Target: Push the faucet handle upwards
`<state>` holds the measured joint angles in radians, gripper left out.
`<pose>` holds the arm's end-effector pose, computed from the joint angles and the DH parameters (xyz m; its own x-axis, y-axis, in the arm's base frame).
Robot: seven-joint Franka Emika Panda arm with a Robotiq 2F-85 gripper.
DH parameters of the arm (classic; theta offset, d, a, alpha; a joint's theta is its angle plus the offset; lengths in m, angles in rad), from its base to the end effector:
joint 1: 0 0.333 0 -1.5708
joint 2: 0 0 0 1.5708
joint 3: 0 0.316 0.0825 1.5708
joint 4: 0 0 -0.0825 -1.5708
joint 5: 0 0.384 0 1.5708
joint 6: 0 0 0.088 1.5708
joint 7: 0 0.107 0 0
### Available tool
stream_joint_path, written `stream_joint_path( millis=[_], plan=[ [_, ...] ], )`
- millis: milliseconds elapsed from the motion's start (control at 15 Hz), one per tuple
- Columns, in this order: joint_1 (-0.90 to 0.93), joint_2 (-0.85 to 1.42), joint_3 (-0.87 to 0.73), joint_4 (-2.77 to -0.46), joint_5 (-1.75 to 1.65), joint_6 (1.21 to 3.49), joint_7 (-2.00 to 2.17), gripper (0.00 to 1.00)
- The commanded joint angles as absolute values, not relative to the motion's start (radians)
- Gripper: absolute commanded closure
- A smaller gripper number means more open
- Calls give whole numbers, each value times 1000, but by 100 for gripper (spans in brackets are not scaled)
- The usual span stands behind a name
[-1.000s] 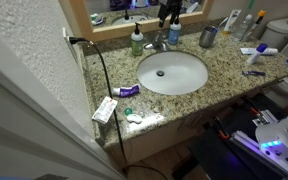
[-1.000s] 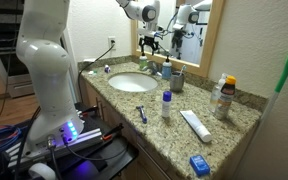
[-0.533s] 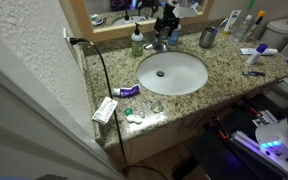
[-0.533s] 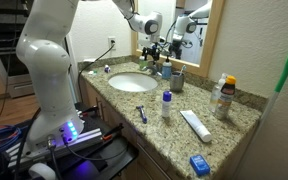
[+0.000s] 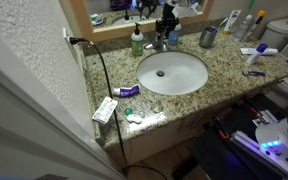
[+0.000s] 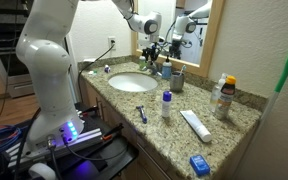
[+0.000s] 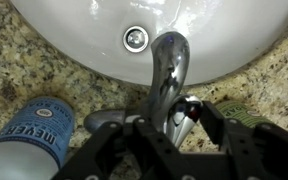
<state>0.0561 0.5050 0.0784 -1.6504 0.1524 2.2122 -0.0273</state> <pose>0.6790 0.0905 0.3261 0.9969 0.0586 0.0533 0.0666 -0.9844 -0.1627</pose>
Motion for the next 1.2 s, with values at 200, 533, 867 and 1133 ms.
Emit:
stream_joint_path(
  millis=[200,533,867,1133],
  plan=[
    [58,470,82,-1676,132,2204,-37,95],
    [33,460,116,-1700,201,2310,-95,93],
    [27,443,125,-1761,226,2488,-127,93],
    [8,245,129,-1927,234,2584,-149,93]
  ],
)
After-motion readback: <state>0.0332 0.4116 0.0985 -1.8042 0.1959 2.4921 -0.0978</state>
